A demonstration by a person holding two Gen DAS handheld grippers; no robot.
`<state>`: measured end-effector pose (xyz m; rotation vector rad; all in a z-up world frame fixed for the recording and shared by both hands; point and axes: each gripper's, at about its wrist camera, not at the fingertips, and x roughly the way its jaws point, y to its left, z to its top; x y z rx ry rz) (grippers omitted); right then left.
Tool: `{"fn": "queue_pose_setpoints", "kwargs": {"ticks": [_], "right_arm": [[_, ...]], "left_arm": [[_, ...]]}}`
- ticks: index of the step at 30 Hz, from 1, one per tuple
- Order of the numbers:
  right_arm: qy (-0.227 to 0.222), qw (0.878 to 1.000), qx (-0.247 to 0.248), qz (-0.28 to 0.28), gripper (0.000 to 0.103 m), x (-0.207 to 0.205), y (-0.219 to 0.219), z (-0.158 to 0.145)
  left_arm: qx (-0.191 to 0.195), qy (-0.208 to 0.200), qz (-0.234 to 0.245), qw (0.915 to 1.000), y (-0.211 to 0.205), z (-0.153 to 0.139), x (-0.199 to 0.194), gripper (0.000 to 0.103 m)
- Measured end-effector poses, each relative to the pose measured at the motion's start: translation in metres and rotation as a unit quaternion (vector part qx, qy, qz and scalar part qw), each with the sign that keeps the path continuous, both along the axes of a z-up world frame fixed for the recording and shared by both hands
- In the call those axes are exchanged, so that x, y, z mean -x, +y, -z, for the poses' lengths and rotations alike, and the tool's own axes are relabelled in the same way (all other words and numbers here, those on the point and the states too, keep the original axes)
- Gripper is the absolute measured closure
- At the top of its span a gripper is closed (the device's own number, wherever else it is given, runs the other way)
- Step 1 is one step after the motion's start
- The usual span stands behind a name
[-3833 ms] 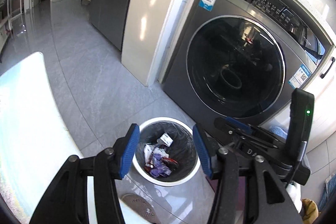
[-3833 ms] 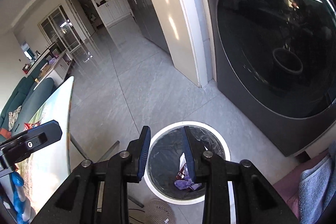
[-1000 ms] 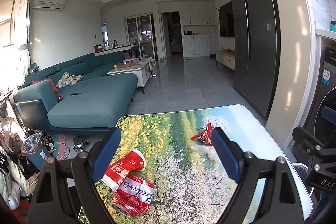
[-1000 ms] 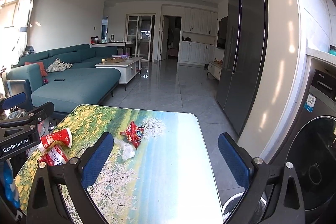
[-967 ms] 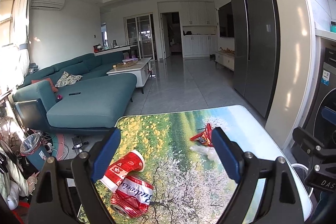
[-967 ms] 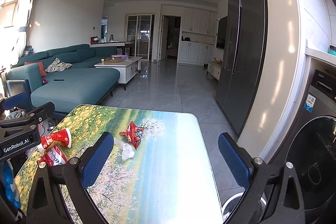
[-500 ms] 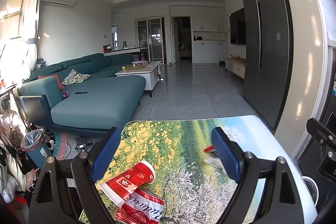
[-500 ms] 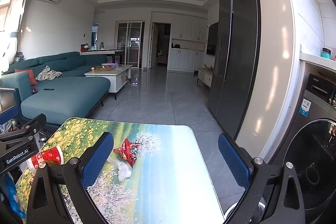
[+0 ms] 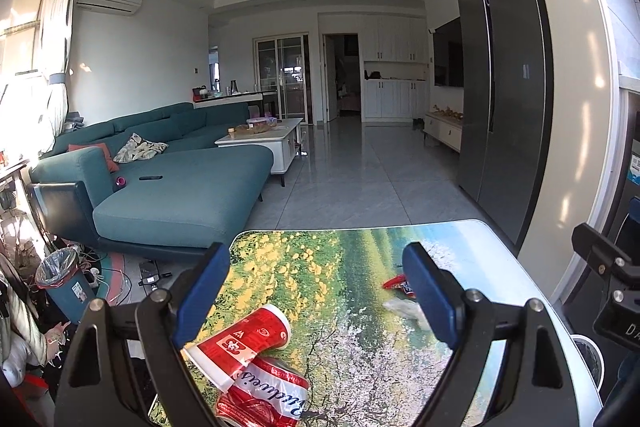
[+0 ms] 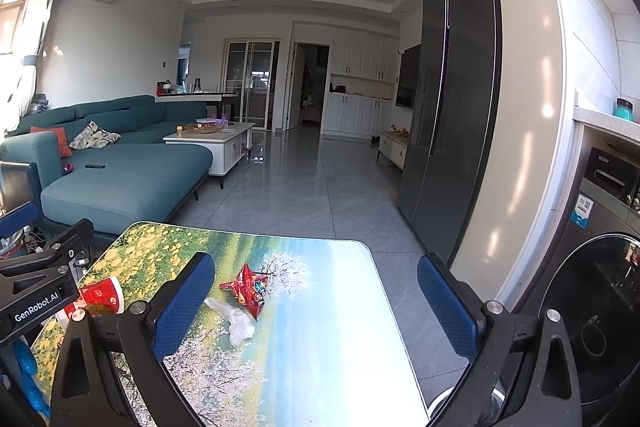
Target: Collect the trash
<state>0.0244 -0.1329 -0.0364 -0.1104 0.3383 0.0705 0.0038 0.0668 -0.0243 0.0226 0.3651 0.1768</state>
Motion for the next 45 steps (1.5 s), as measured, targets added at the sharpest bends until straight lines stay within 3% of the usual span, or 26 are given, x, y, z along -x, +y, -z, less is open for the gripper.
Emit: {"fn": "queue_pose_setpoints", "kwargs": {"ticks": [8, 31, 45], "right_arm": [[0.004, 1.000, 0.007, 0.005, 0.001, 0.001, 0.003, 0.002], [-0.002, 1.000, 0.012, -0.007, 0.001, 0.010, 0.004, 0.019], [0.038, 0.999, -0.031, 0.010, 0.001, -0.011, -0.054, 0.048]], "left_arm": [[0.012, 0.006, -0.002, 0.9999, 0.004, 0.001, -0.001, 0.015], [-0.010, 0.015, -0.019, 0.9997, -0.012, 0.004, 0.010, 0.015], [-0.026, 0.080, 0.012, 0.9964, -0.058, 0.028, -0.021, 0.013]]}}
